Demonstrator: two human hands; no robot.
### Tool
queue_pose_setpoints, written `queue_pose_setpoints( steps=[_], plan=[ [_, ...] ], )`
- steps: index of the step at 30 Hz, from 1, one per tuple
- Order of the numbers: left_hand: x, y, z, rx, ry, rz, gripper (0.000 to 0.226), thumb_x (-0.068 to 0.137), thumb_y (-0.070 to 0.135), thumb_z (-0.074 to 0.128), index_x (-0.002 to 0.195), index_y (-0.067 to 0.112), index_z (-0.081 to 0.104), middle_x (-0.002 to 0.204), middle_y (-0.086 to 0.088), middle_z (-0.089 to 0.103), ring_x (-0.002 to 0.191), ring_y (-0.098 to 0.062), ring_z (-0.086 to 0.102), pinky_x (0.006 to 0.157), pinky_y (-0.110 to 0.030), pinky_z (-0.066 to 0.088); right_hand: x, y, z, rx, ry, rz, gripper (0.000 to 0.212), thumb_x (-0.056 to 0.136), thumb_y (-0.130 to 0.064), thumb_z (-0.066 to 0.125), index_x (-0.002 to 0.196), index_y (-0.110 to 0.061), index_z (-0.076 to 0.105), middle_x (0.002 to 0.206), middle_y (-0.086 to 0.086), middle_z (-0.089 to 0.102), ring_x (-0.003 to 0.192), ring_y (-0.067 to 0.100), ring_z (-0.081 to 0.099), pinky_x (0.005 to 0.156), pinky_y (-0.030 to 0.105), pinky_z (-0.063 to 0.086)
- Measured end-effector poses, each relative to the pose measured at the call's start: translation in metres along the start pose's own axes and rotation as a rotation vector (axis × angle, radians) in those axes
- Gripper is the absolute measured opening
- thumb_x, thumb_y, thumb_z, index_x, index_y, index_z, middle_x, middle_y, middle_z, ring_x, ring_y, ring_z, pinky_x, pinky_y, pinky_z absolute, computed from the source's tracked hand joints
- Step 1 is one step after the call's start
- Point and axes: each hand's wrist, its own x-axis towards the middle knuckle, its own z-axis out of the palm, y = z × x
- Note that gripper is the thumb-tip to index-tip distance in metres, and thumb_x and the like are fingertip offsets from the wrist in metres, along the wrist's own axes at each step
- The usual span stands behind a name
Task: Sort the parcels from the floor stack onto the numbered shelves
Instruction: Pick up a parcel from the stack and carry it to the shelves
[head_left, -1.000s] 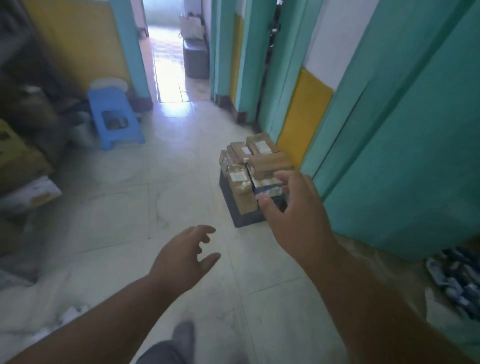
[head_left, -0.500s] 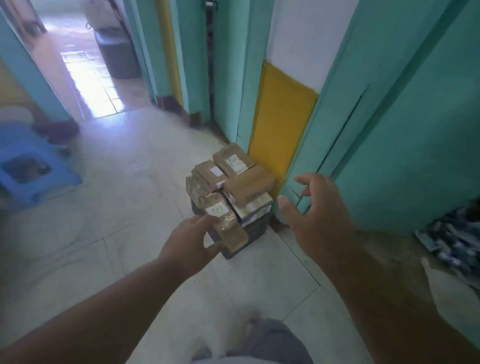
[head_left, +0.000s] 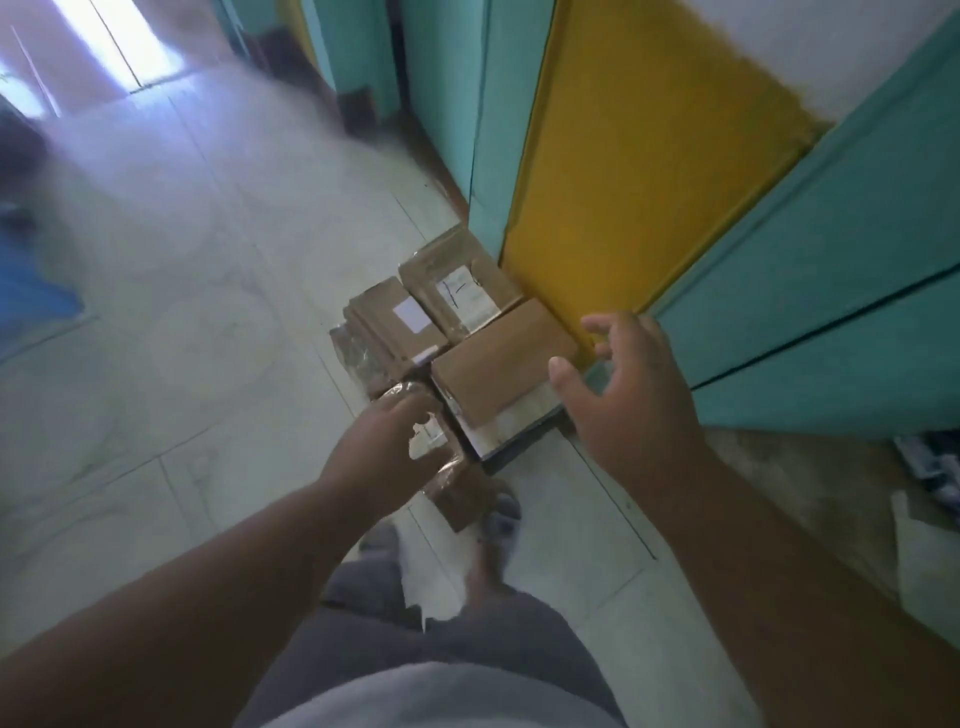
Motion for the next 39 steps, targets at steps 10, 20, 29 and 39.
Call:
queue_pose_setpoints(
  steps=[10,20,29,39],
  plan=[
    [0.205,-0.091,0.104,-0.330,-0.189,-0.453,0.050,0.086,0.043,0.073,0.129,0.024,0.057,0.116,0.006,0.067,0.100,-0.015,0.066,0.077,-0.034,0.056,0.123,0.111,0.158,-0.135,-0.176,0.264,0.048,0.093,-0.044,0.061,0.133,-0.023,0.046,0.134,0.002,0.046,0.103,0.012,0.052,0.072,0.024,0.050],
    [0.252,-0.105,0.166,-0.732,-0.065,-0.816,0.073,0.084,0.019,0.076,0.146,0.026,0.037,0.109,-0.006,0.066,0.090,-0.025,0.071,0.083,-0.045,0.061,0.193,0.201,0.252,-0.239,-0.378,0.454,0.068,0.097,-0.038,0.060,0.154,-0.021,0.026,0.163,0.008,0.016,0.141,0.029,0.035,0.101,0.040,0.042],
    [0.231,-0.095,0.130,-0.968,-0.051,-0.875,0.060,0.091,0.009,0.069,0.142,0.033,0.047,0.110,-0.008,0.064,0.097,-0.027,0.067,0.087,-0.047,0.060,0.175,0.181,0.237,-0.255,-0.281,0.387,0.082,0.090,-0.042,0.067,0.154,-0.022,0.020,0.157,0.008,0.029,0.127,0.031,0.051,0.090,0.042,0.050],
    [0.119,-0.040,0.016,-1.164,0.136,-0.935,0.034,0.100,0.047,0.054,0.122,0.021,0.057,0.119,-0.005,0.063,0.104,-0.031,0.066,0.097,-0.046,0.055,0.121,0.065,0.113,-0.085,-0.124,0.237,0.070,0.091,-0.045,0.066,0.147,-0.015,0.035,0.141,0.007,0.044,0.118,0.022,0.053,0.076,0.019,0.040]
  ],
)
